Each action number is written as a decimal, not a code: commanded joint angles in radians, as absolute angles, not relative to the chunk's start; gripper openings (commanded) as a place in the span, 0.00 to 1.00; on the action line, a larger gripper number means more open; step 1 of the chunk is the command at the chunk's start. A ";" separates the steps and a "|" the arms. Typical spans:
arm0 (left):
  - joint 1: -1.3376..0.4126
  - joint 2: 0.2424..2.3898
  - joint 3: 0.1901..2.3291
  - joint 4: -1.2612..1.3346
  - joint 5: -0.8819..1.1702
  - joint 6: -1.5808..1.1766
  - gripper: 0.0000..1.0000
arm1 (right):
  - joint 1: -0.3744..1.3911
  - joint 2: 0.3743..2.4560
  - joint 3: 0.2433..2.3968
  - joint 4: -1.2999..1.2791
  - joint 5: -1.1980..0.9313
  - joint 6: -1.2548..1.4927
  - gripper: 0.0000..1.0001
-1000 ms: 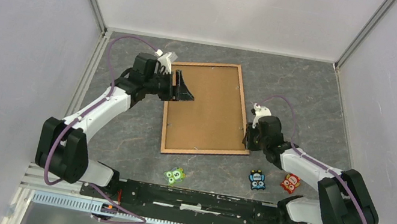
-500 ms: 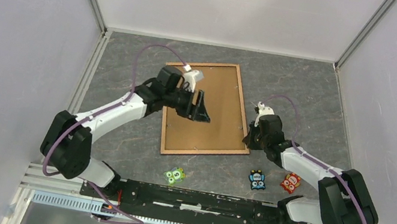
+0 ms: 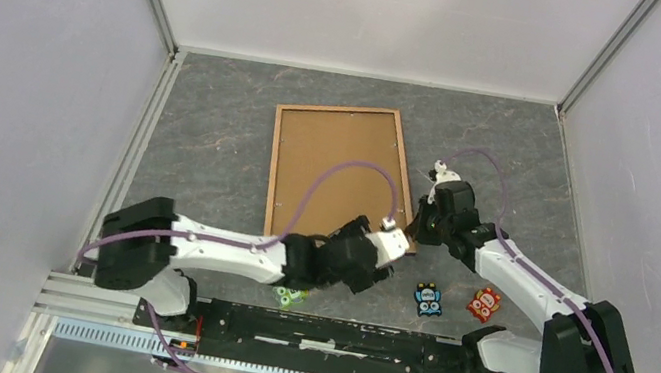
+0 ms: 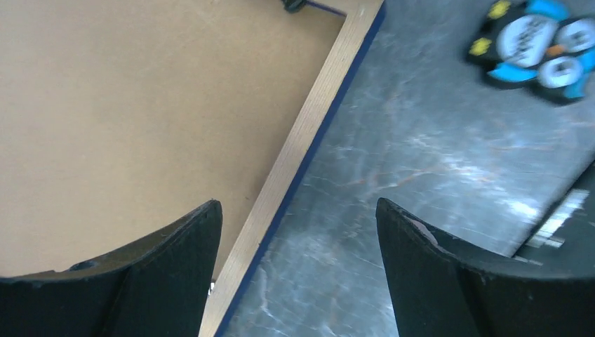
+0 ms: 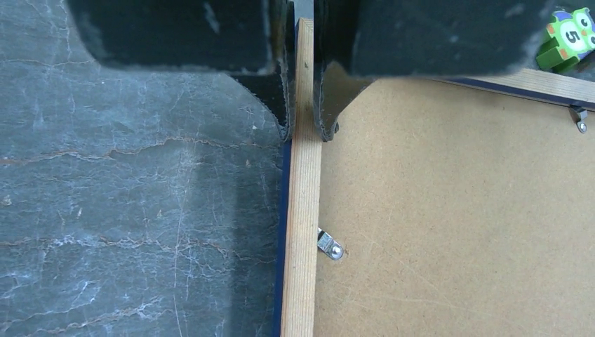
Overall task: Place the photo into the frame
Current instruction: Turn over the photo frame at the center of the board.
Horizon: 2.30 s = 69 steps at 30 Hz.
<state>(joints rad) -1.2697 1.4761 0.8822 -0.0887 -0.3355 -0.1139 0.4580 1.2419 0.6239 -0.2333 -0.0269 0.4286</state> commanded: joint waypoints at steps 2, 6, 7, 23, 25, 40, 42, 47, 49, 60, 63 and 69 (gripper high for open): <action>-1.409 1.656 0.977 0.044 -0.886 0.223 0.89 | 0.460 1.189 0.703 -0.212 -0.076 0.472 0.00; -1.446 1.753 1.037 0.047 -0.849 0.286 0.91 | 0.459 1.177 0.693 -0.206 -0.076 0.484 0.00; -1.449 1.774 1.052 0.048 -0.856 0.298 0.92 | 0.459 1.174 0.694 -0.207 -0.075 0.486 0.00; -1.436 2.060 1.227 0.177 -1.148 0.572 0.67 | 0.459 1.137 0.693 -0.215 -0.069 0.492 0.00; -1.435 2.052 1.206 0.210 -1.161 0.586 0.57 | 0.460 1.132 0.694 -0.214 -0.075 0.487 0.00; -1.374 1.982 1.138 0.280 -1.168 0.615 0.31 | 0.460 1.049 0.702 -0.222 -0.044 0.482 0.00; -1.373 1.952 1.127 0.272 -1.163 0.614 0.24 | 0.460 1.044 0.715 -0.226 -0.042 0.473 0.00; -1.366 1.829 1.070 0.248 -1.157 0.571 0.02 | 0.460 1.063 0.886 -0.302 -0.108 0.343 0.43; -1.361 1.758 1.045 0.197 -1.137 0.524 0.02 | 0.460 1.068 1.008 -0.394 -0.039 0.292 0.62; -1.182 1.202 0.981 -0.076 -0.596 0.089 0.02 | 0.461 0.764 1.040 -0.405 0.306 0.199 0.81; -1.103 1.066 0.927 -0.010 -0.447 0.021 0.02 | 0.460 0.717 1.004 -0.393 0.329 0.198 0.81; -0.930 0.912 0.820 0.056 -0.277 -0.229 0.02 | 0.458 0.712 0.965 -0.398 0.322 0.211 0.81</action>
